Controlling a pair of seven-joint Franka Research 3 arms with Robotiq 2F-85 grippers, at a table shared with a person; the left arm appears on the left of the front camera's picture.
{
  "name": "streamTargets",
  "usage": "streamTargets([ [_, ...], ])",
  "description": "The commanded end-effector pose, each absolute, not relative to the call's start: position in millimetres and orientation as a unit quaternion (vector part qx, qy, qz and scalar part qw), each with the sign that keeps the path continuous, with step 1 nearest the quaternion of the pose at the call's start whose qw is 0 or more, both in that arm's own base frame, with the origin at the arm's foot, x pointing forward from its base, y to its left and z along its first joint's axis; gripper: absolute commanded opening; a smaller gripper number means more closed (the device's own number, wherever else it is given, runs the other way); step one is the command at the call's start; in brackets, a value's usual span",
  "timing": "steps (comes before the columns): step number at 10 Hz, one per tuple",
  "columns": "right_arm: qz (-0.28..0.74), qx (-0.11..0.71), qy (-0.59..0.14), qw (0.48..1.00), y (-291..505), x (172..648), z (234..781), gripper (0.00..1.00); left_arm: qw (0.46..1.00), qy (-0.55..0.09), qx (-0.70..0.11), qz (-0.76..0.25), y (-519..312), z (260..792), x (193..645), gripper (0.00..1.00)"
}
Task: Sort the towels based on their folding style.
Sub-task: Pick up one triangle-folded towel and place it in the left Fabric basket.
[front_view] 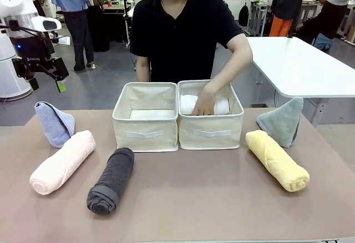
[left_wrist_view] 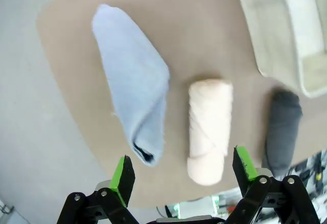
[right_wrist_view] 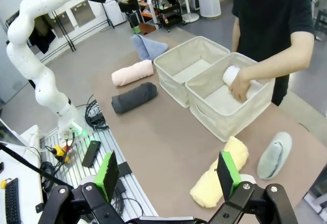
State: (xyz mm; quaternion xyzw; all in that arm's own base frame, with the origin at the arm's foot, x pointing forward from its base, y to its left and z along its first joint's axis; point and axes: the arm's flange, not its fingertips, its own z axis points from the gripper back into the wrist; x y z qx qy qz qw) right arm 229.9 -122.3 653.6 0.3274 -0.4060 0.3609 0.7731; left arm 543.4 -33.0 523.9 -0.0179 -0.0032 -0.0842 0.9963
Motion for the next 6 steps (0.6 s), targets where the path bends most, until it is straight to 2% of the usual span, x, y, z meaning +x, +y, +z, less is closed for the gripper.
streamTargets([
  [1, 0.364, 0.334, -0.408, 0.768, -121.8, 230.8, 652.1, 1.0, 1.0, -0.018, 0.015, -0.02, -7.7, 519.0, 557.3, 1.0],
  [3, 0.364, 0.334, -0.408, 0.768, -121.8, 230.8, 652.1, 1.0, 0.998, -0.041, 0.037, -0.021, 3.3, 525.8, 548.0, 1.0],
  [4, 0.364, 0.334, -0.408, 0.768, -121.8, 230.8, 652.1, 1.0, 0.999, -0.019, -0.003, -0.034, -1.5, 512.2, 557.2, 1.0],
  [6, 0.364, 0.334, -0.408, 0.768, -121.8, 230.8, 652.1, 1.0, 0.999, -0.019, -0.003, -0.034, -1.5, 512.2, 557.2, 1.0],
])
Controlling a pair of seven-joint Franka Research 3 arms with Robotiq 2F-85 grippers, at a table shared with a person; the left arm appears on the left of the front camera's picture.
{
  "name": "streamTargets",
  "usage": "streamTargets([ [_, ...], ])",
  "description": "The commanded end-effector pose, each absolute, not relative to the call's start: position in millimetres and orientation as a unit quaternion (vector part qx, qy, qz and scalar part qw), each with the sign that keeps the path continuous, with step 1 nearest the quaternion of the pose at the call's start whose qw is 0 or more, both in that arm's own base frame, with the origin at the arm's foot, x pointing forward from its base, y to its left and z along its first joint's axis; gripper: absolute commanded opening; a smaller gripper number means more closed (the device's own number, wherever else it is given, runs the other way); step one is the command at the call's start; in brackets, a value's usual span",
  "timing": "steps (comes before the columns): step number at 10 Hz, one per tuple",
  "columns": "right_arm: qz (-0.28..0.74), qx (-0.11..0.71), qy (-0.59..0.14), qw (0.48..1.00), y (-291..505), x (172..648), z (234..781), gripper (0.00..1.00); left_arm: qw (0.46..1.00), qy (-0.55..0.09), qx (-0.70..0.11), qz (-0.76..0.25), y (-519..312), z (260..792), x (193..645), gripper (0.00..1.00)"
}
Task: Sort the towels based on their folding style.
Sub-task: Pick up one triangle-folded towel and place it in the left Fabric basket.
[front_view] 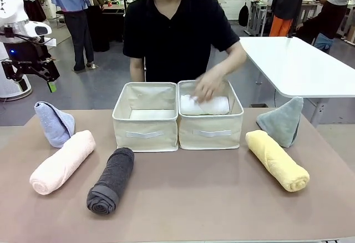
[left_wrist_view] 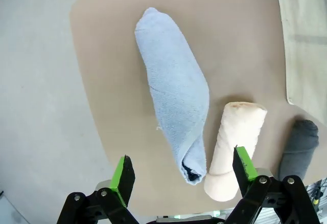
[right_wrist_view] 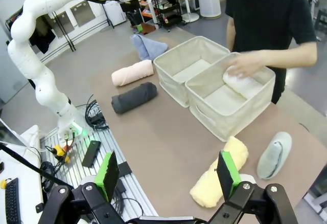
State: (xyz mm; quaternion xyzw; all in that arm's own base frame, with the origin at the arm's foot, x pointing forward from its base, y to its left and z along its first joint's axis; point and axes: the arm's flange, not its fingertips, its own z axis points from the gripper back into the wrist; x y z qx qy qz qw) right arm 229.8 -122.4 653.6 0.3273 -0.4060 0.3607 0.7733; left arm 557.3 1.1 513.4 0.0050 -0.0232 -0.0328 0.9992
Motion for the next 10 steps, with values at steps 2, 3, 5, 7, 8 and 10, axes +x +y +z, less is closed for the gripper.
streamTargets([
  [2, 0.364, 0.334, -0.408, 0.768, -121.8, 230.8, 652.1, 1.0, 0.999, -0.019, -0.003, -0.034, -1.5, 512.2, 557.2, 1.0],
  [3, 0.364, 0.334, -0.408, 0.768, -121.8, 230.8, 652.1, 1.0, 0.999, -0.022, 0.005, -0.035, -1.5, 512.4, 557.4, 1.0],
  [5, 0.364, 0.334, -0.408, 0.768, -121.8, 230.8, 652.1, 1.0, 0.999, -0.03, 0.016, 0.04, -5.0, 491.6, 536.2, 1.0],
  [7, 0.364, 0.334, -0.408, 0.768, -121.8, 230.8, 652.1, 1.0, 0.996, -0.052, 0.029, 0.073, -10.7, 482.4, 517.7, 1.0],
  [8, 0.364, 0.334, -0.408, 0.768, -121.8, 230.8, 652.1, 1.0, 0.993, -0.063, 0.031, 0.092, -11.0, 475.5, 518.7, 1.0],
  [10, 0.364, 0.334, -0.408, 0.768, -121.8, 230.8, 652.1, 1.0, 0.99, -0.062, 0.052, 0.114, -10.1, 459.2, 531.5, 1.0],
])
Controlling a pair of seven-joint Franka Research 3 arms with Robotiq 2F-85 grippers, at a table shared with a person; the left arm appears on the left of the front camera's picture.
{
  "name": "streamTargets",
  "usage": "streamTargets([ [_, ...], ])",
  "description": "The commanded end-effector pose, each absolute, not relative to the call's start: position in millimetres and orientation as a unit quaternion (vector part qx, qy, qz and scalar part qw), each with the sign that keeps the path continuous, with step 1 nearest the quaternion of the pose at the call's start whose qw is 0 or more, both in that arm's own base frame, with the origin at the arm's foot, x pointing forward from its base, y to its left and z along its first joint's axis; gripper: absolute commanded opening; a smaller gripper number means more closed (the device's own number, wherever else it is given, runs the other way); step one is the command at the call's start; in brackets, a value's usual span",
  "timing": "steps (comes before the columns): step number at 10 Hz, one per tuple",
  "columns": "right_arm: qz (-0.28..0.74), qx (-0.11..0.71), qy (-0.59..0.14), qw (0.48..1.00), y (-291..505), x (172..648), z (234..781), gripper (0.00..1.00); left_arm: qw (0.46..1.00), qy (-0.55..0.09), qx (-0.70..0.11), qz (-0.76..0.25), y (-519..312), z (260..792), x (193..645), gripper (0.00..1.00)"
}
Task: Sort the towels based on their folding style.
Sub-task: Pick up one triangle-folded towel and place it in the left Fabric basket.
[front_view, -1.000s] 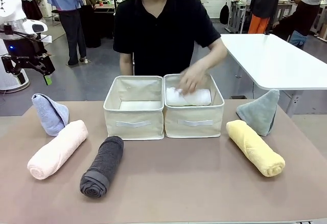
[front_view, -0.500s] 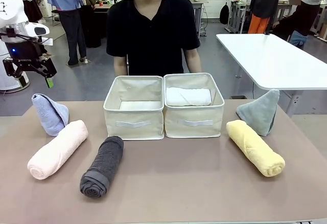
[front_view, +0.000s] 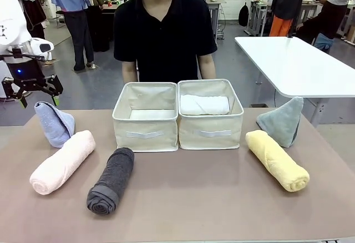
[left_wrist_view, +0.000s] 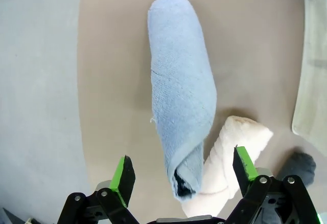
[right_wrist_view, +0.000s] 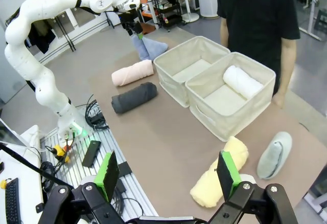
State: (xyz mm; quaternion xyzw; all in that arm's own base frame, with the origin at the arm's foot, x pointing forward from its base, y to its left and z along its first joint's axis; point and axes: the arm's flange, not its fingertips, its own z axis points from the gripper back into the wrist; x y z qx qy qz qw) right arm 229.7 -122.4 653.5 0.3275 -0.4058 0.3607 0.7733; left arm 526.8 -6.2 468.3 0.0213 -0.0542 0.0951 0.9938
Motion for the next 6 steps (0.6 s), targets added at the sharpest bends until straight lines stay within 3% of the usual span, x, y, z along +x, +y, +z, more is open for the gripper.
streamTargets([
  [1, 0.364, 0.334, -0.408, 0.768, -121.8, 230.8, 652.1, 1.0, 0.99, -0.048, 0.048, 0.122, -10.7, 449.9, 538.6, 1.0],
  [5, 0.364, 0.334, -0.408, 0.768, -121.8, 230.8, 652.1, 1.0, 0.993, -0.012, 0.031, 0.115, -18.5, 431.1, 547.7, 1.0],
  [6, 0.364, 0.334, -0.408, 0.768, -121.8, 230.8, 652.1, 1.0, 0.992, -0.008, 0.035, 0.117, -18.0, 431.3, 547.8, 0.46],
])
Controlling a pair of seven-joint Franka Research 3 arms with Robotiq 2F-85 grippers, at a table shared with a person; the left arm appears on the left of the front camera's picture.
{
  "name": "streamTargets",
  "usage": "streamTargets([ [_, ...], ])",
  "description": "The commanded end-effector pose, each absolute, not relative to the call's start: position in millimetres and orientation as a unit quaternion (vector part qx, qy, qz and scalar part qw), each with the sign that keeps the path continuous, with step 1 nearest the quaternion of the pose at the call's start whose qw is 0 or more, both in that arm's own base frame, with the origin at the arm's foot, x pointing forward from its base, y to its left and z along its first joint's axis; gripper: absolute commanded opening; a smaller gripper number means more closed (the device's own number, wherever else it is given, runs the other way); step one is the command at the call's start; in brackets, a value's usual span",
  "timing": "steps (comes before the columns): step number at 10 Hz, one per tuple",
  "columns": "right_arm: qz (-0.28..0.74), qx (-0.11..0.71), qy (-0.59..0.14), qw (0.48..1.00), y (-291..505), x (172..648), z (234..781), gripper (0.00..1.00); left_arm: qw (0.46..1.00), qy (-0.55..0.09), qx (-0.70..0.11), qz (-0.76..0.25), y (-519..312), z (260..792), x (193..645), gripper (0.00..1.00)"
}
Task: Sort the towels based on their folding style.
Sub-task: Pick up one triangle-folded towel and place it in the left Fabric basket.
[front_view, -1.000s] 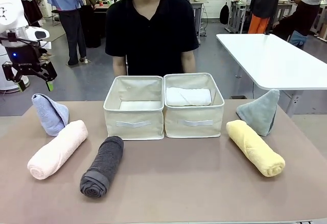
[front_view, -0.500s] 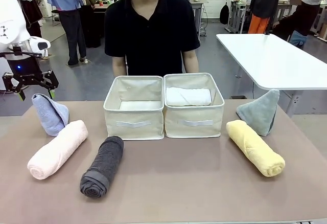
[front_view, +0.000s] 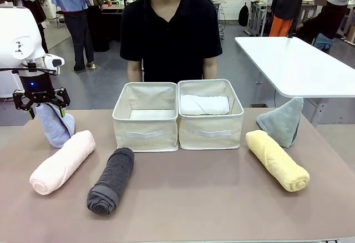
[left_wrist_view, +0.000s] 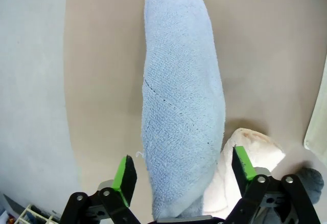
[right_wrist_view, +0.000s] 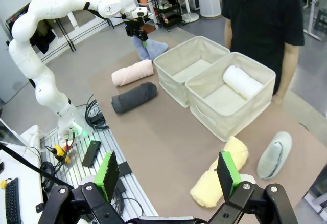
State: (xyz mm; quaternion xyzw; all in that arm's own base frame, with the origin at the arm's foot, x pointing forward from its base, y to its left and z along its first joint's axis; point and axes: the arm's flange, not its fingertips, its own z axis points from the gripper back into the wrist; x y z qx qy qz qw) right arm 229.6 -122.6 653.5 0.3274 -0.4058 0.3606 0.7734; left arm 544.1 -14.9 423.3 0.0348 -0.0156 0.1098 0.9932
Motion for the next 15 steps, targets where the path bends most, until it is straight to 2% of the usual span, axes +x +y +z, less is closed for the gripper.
streamTargets([
  [1, 0.364, 0.334, -0.408, 0.768, -121.8, 230.8, 652.1, 1.0, 0.992, -0.005, 0.038, 0.122, -18.1, 431.9, 546.8, 0.46],
  [2, 0.364, 0.334, -0.408, 0.768, -121.8, 230.8, 652.1, 1.0, 0.991, -0.003, 0.041, 0.125, -18.4, 432.9, 546.1, 0.0],
  [3, 0.364, 0.334, -0.408, 0.768, -121.8, 230.8, 652.1, 1.0, 0.991, -0.002, 0.045, 0.125, -18.1, 433.2, 546.2, 0.41],
  [4, 0.364, 0.334, -0.408, 0.768, -121.8, 230.8, 652.1, 1.0, 0.991, 0.001, 0.047, 0.124, -17.7, 433.4, 545.5, 0.0],
  [6, 0.364, 0.334, -0.408, 0.768, -121.8, 230.8, 652.1, 1.0, 0.991, 0.005, 0.051, 0.122, -15.7, 436.2, 543.7, 0.0],
  [7, 0.364, 0.334, -0.408, 0.768, -121.8, 230.8, 652.1, 1.0, 0.991, 0.009, 0.053, 0.121, -14.2, 438.0, 544.0, 0.03],
  [8, 0.364, 0.334, -0.408, 0.768, -121.8, 230.8, 652.1, 1.0, 0.991, 0.012, 0.054, 0.121, -13.3, 439.0, 543.1, 0.0],
  [11, 0.364, 0.334, -0.408, 0.768, -121.8, 230.8, 652.1, 1.0, 0.991, 0.01, 0.062, 0.118, -9.0, 451.8, 542.3, 0.0],
  [13, 0.364, 0.334, -0.408, 0.768, -121.8, 230.8, 652.1, 1.0, 0.993, -0.007, 0.072, 0.089, -0.6, 489.7, 534.3, 0.0],
  [15, 0.364, 0.334, -0.408, 0.768, -121.8, 230.8, 652.1, 1.0, 0.997, -0.012, 0.07, 0.043, 10.4, 557.1, 507.5, 0.0],
])
